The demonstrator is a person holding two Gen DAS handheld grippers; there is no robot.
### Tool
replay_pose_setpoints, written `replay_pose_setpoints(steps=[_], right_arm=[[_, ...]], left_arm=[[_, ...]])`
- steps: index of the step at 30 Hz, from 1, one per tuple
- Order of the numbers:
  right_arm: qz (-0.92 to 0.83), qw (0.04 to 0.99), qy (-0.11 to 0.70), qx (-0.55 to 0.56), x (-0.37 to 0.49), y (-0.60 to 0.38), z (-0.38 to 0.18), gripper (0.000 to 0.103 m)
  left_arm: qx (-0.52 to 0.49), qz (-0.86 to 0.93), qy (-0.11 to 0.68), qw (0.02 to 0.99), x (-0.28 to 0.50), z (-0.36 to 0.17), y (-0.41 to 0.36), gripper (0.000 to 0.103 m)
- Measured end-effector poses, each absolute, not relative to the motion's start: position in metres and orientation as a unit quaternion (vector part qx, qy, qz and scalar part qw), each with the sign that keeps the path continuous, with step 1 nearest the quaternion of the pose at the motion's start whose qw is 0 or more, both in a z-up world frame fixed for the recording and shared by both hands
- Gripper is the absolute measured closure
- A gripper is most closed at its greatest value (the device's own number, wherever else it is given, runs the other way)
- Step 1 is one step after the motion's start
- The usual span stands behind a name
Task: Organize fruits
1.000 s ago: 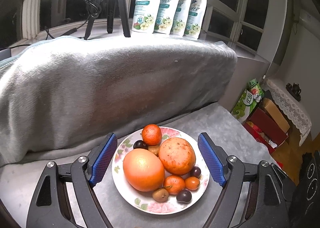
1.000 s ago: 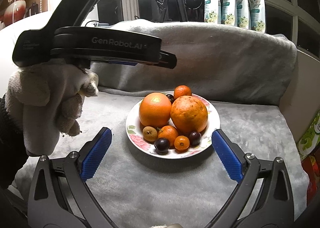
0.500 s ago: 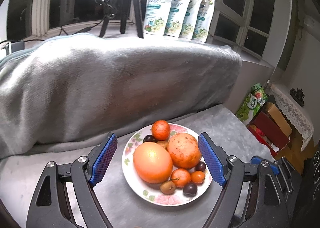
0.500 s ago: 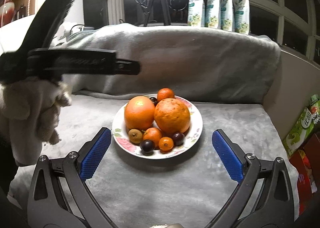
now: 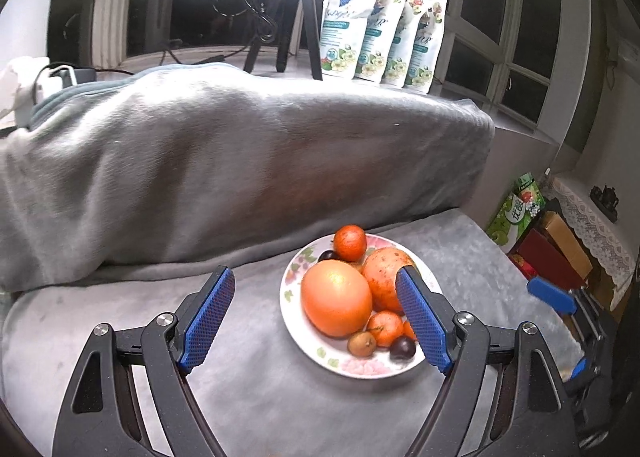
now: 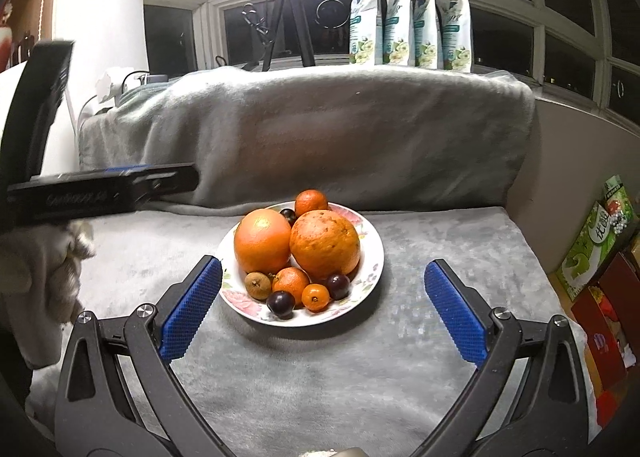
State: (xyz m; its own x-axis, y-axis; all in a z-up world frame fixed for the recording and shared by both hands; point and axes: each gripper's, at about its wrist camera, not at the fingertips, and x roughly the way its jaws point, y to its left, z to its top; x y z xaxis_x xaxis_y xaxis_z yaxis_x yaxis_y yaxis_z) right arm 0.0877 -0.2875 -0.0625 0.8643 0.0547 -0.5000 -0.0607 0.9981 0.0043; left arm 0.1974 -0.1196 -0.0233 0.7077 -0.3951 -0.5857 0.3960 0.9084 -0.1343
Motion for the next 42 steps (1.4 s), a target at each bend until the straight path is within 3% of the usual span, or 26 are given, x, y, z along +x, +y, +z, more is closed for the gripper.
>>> replay_pose_setpoints(steps=[21,42], right_arm=[[0.014,0.971,0.238,-0.011,0.069,-0.281,-0.047,0.0],[0.012,0.972,0.236,-0.015,0.062,-0.276,-0.045,0.0]], left_arm=[[-0.002,-0.163,0.311,0.936,0.119,-0.037,-0.08,0.02],[-0.008,-0.126,0.306,0.944,0.102,-0.031,-0.066,0.02]])
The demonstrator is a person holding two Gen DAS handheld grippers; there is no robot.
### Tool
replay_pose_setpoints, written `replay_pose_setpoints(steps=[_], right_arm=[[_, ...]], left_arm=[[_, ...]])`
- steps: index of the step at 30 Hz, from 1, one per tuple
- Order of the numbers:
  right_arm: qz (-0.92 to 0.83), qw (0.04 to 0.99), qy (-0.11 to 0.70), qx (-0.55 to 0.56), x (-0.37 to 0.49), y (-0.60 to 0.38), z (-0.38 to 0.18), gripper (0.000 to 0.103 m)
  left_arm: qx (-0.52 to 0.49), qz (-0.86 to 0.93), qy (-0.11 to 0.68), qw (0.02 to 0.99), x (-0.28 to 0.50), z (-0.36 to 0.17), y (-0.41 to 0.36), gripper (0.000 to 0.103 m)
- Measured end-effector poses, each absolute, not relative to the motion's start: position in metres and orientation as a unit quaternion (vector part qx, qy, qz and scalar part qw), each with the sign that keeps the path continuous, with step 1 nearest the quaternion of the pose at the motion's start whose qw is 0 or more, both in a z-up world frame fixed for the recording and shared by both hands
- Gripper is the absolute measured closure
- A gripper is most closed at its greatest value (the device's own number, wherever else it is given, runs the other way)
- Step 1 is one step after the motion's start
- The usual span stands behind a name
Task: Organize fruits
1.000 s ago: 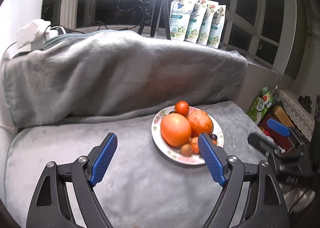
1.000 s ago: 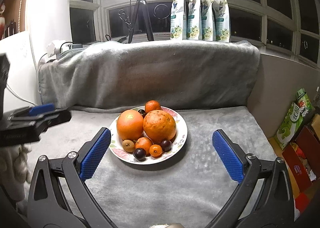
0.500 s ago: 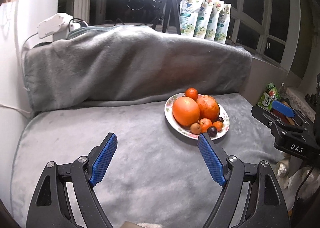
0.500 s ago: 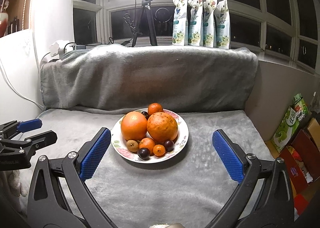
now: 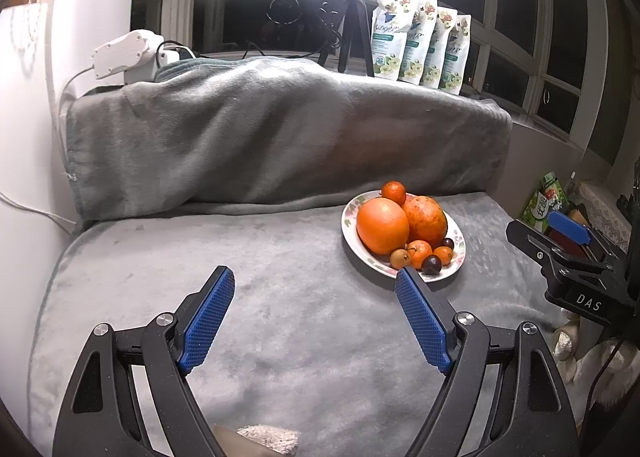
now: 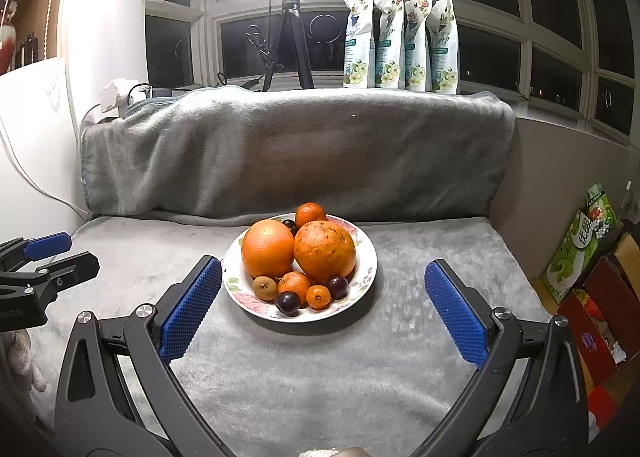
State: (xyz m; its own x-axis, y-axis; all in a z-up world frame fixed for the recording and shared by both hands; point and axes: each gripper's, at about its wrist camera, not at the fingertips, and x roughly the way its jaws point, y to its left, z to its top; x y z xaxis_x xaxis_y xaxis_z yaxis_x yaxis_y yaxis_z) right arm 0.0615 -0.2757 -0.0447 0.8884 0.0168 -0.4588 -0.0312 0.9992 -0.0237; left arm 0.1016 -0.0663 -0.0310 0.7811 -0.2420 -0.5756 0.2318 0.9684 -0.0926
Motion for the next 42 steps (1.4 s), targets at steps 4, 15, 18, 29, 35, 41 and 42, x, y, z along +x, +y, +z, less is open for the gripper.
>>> replay_pose_setpoints(steps=[4,15,18,29,35,41,42], right_arm=[[0.013,0.972,0.236,-0.015,0.0616,-0.2757,-0.0448,0.0],[0.01,0.971,0.238,-0.014,0.0593,-0.2761,-0.0474,0.0],[0.01,0.971,0.239,-0.016,0.0581,-0.2745,-0.0499,0.0],[0.012,0.97,0.241,-0.017,0.0594,-0.2736,-0.0507,0.0],[0.013,0.97,0.241,-0.018,0.0601,-0.2744,-0.0503,0.0],[0.011,0.97,0.241,-0.017,0.0597,-0.2745,-0.0506,0.0],[0.012,0.97,0.241,-0.017,0.0598,-0.2746,-0.0506,0.0]], left_arm=[[-0.011,-0.127,0.308,0.943,0.1011,-0.0312,-0.0659,0.02],[-0.011,-0.123,0.308,0.943,0.1007,-0.0318,-0.0646,0.02],[-0.011,-0.122,0.308,0.943,0.0998,-0.0317,-0.0643,0.02],[-0.013,-0.122,0.309,0.943,0.0995,-0.0314,-0.0617,0.02],[-0.011,-0.12,0.308,0.944,0.0989,-0.0311,-0.0622,0.02],[-0.011,-0.12,0.308,0.944,0.0989,-0.0311,-0.0622,0.02],[-0.011,-0.12,0.308,0.944,0.0989,-0.0312,-0.0622,0.02]])
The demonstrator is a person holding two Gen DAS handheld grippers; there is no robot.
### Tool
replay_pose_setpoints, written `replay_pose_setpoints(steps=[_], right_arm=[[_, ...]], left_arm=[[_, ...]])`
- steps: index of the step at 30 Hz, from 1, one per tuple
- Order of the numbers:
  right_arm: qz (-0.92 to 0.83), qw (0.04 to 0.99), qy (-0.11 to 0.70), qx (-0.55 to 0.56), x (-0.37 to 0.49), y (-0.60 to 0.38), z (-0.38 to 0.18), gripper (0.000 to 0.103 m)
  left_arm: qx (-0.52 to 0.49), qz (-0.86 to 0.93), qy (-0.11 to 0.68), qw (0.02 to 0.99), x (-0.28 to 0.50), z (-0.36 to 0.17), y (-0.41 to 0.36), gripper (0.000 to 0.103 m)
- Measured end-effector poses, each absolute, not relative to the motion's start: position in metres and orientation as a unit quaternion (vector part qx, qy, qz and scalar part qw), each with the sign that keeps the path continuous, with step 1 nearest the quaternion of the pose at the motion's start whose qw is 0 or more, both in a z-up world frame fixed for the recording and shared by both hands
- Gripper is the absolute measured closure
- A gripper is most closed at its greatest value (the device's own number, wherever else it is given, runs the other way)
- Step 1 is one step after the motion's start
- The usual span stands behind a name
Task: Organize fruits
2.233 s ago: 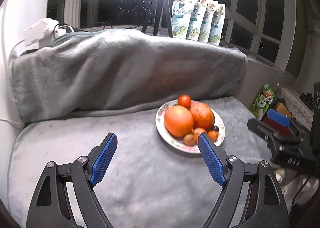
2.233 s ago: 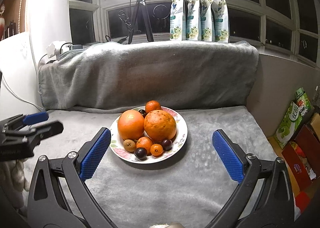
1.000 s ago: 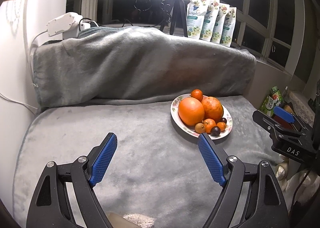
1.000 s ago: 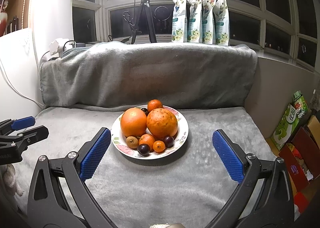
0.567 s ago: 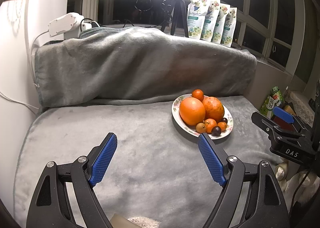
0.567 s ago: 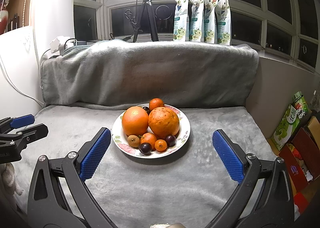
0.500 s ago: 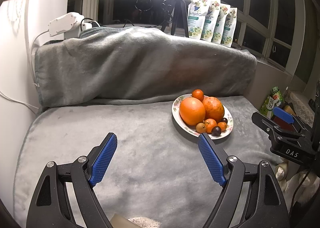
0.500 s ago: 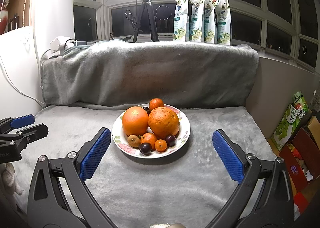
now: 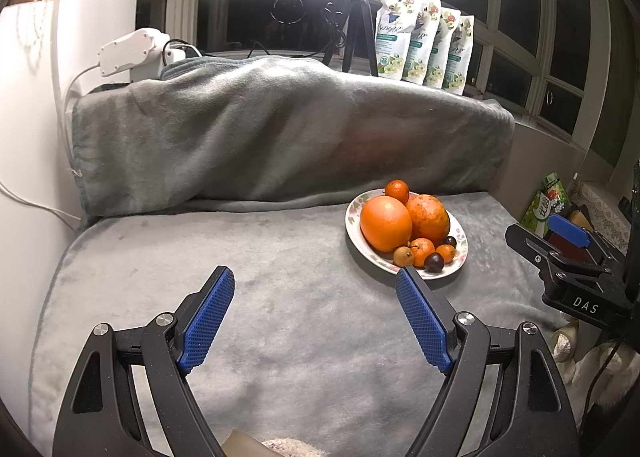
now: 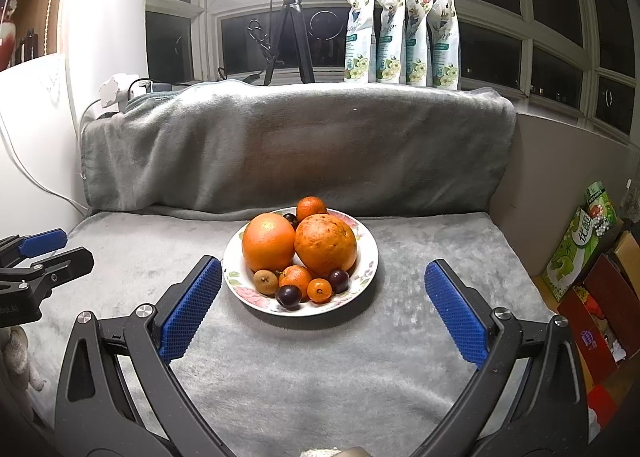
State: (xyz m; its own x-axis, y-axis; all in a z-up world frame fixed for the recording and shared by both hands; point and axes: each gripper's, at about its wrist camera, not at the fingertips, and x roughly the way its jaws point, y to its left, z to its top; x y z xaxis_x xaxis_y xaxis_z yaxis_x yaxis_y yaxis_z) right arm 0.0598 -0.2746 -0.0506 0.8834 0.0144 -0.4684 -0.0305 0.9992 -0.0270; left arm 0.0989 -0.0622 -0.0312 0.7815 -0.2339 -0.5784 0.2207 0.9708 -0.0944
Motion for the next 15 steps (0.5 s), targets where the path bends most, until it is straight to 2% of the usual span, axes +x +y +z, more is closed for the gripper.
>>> replay_pose_setpoints(steps=[15], right_arm=[[0.011,0.97,0.243,-0.016,0.0568,-0.2727,-0.0526,0.0]], left_arm=[[-0.011,-0.118,0.308,0.944,0.099,-0.0302,-0.0595,0.02]])
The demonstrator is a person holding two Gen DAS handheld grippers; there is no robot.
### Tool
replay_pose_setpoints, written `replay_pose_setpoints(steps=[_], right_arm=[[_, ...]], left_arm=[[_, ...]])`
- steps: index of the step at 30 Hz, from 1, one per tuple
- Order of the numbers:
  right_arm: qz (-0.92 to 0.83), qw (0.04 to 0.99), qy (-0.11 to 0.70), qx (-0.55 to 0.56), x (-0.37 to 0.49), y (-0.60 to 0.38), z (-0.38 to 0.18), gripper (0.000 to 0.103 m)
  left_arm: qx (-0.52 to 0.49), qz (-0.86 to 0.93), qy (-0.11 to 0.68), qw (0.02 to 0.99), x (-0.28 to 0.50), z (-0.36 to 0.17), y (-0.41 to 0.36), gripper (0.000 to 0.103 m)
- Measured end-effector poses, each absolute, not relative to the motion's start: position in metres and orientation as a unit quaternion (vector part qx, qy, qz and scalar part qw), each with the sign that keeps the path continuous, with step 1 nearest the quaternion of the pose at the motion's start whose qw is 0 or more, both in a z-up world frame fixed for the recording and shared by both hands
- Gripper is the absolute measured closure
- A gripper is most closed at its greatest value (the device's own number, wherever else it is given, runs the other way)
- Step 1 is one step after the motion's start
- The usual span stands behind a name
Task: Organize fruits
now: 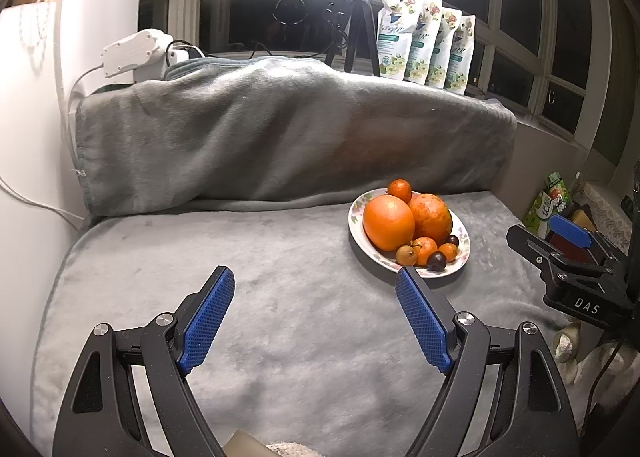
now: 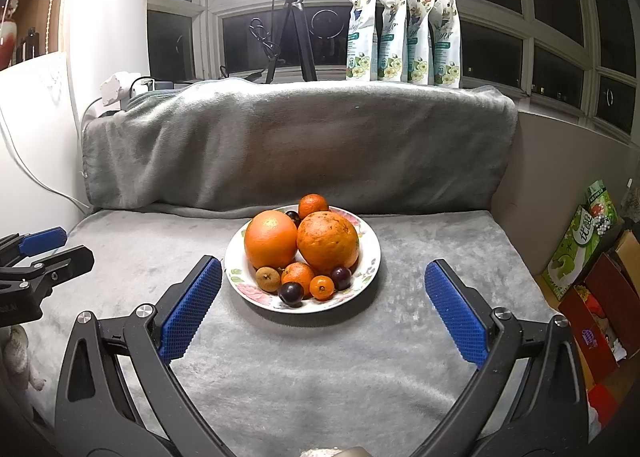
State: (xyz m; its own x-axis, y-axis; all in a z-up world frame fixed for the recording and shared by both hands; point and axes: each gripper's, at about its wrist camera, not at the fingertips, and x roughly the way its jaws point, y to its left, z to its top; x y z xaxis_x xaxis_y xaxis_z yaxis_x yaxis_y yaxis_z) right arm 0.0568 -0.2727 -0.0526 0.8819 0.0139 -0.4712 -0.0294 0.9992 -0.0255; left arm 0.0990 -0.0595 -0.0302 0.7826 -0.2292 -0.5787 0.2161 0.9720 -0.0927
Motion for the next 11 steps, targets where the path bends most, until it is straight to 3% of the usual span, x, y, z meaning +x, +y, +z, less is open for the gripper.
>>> replay_pose_setpoints(steps=[11], right_arm=[[0.011,0.969,0.246,-0.016,0.0571,-0.2753,-0.0555,0.0]], left_arm=[[-0.01,-0.114,0.31,0.944,0.0994,-0.0324,-0.0557,0.02]])
